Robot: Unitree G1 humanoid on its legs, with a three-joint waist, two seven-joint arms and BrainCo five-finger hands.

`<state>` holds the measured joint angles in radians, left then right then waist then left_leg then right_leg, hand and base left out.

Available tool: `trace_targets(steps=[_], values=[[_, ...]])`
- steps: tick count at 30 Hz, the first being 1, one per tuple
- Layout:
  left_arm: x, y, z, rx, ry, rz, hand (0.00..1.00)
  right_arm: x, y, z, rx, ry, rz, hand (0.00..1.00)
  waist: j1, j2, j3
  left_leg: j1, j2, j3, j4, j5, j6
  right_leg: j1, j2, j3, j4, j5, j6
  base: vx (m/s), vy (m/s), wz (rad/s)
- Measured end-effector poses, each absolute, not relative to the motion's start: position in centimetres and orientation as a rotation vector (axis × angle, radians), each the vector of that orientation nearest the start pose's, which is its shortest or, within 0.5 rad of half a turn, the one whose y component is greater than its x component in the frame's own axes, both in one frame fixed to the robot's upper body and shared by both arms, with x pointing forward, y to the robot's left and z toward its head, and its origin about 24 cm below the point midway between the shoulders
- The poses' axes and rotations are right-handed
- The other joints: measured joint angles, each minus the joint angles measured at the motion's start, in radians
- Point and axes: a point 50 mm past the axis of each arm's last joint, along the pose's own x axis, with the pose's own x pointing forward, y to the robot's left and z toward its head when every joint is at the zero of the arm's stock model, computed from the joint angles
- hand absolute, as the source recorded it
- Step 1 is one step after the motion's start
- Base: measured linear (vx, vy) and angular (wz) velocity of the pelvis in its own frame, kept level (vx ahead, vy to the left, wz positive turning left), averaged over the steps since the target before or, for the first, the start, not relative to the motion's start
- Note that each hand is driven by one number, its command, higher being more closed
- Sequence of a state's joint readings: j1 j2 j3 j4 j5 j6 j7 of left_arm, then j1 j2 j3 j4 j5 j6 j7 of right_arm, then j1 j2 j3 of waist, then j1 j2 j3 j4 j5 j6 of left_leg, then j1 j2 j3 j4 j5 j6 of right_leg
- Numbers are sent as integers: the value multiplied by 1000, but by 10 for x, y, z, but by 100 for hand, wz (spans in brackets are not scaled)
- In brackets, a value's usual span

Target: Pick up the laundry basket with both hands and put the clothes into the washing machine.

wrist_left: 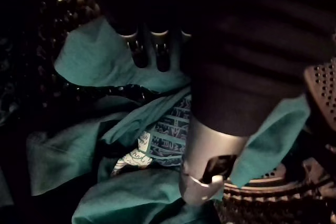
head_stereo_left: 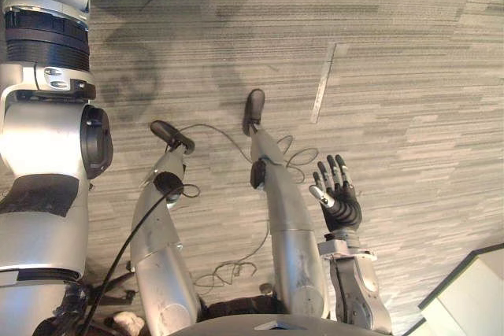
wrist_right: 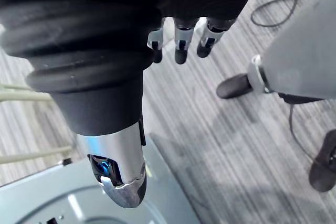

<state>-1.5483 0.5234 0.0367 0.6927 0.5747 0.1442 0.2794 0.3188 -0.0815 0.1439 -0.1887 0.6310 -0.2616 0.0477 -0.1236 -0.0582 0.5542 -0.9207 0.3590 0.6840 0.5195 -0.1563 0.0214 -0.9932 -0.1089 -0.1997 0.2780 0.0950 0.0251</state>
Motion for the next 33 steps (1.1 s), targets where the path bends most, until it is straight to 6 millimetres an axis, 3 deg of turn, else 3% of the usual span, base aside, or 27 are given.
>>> trace_targets(steps=[4,6,10,12,14,15,17,18,19,20,21,22,24,25,26,28,30,33], values=[[352,212,423,571,-802,691,0,189,-146,37,593,-104,20,0,0,4,1,30,-1,1,-1,1,1,22,-3,-2,15,-1,-2,-15,-38,4],[363,224,390,518,-733,680,0,189,-143,36,585,-95,31,0,-1,6,-1,61,-14,3,-20,6,2,42,-8,-2,18,-1,-2,-8,-29,5],[374,216,351,464,-660,620,0,188,-141,29,519,-64,33,0,3,7,-1,113,-18,2,-34,14,-1,92,-8,-7,20,-7,-10,-5,-41,8],[365,212,332,446,-693,621,0,188,-140,27,516,-49,23,0,6,11,-1,139,-20,2,-35,15,-2,117,-9,-8,22,-16,-19,-5,-47,5],[352,202,286,429,-674,611,0,190,-137,26,483,-46,23,0,14,22,-1,175,-23,0,-39,16,-4,155,-12,-18,24,-31,-31,0,-47,10],[347,199,273,418,-667,611,0,190,-136,25,488,-44,18,0,18,23,-1,186,-25,0,-39,17,-5,166,-16,-22,25,-42,-29,-1,-70,19],[330,181,214,455,-573,562,0,194,-136,23,455,-34,8,0,50,40,-4,234,-32,-12,-44,19,-9,222,-22,-37,33,-78,-32,-7,-82,28],[326,175,201,456,-544,544,0,196,-137,23,448,-31,4,0,57,49,-4,250,-34,-19,-46,20,-10,240,-24,-41,36,-86,-32,-10,-80,32],[313,160,160,440,-446,475,0,204,-137,20,430,-13,2,0,75,70,-12,293,-37,-28,-51,21,-11,287,-26,-51,46,-101,-31,-8,-56,28],[308,154,145,436,-402,442,0,205,-138,18,411,-6,-2,0,83,82,-18,311,-37,-32,-51,20,-11,306,-28,-56,52,-109,-32,-1,-66,39],[297,141,114,421,-309,353,0,207,-142,14,379,19,-5,0,96,107,-35,343,-39,-48,-51,18,-15,348,-30,-64,58,-129,-28,7,-42,33],[292,134,100,406,-265,298,0,207,-144,10,357,39,-5,0,104,120,-47,356,-41,-56,-52,16,-19,368,-30,-68,59,-140,-28,10,-57,34],[265,113,37,319,-37,93,0,208,-146,-11,264,158,15,0,123,143,-99,442,-49,-65,-64,8,-30,442,-39,-83,98,-182,-23,17,-72,25],[262,111,31,310,-10,72,0,208,-147,-14,254,172,14,0,123,144,-101,453,-51,-69,-67,8,-31,453,-41,-85,103,-187,-22,-5,-69,30],[252,105,9,283,77,3,0,206,-150,-23,227,219,14,0,123,149,-117,495,-55,-83,-76,7,-32,496,-46,-92,119,-207,-21,-35,-55,29],[236,102,-18,233,194,-54,0,200,-149,-36,206,288,19,0,128,135,-171,539,-71,-91,-107,21,-48,527,-61,-102,140,-226,-22,-30,-77,32],[220,105,-47,144,338,-65,0,191,-156,-57,163,385,-4,0,121,128,-222,619,-109,-123,-178,59,-55,606,-78,-130,132,-249,-14,-9,-105,49],[200,115,-73,49,464,-35,0,176,-168,-92,113,559,-48,0,127,124,-294,657,-126,-172,-206,97,-82,663,-79,-152,109,-263,-13,0,-73,27]])
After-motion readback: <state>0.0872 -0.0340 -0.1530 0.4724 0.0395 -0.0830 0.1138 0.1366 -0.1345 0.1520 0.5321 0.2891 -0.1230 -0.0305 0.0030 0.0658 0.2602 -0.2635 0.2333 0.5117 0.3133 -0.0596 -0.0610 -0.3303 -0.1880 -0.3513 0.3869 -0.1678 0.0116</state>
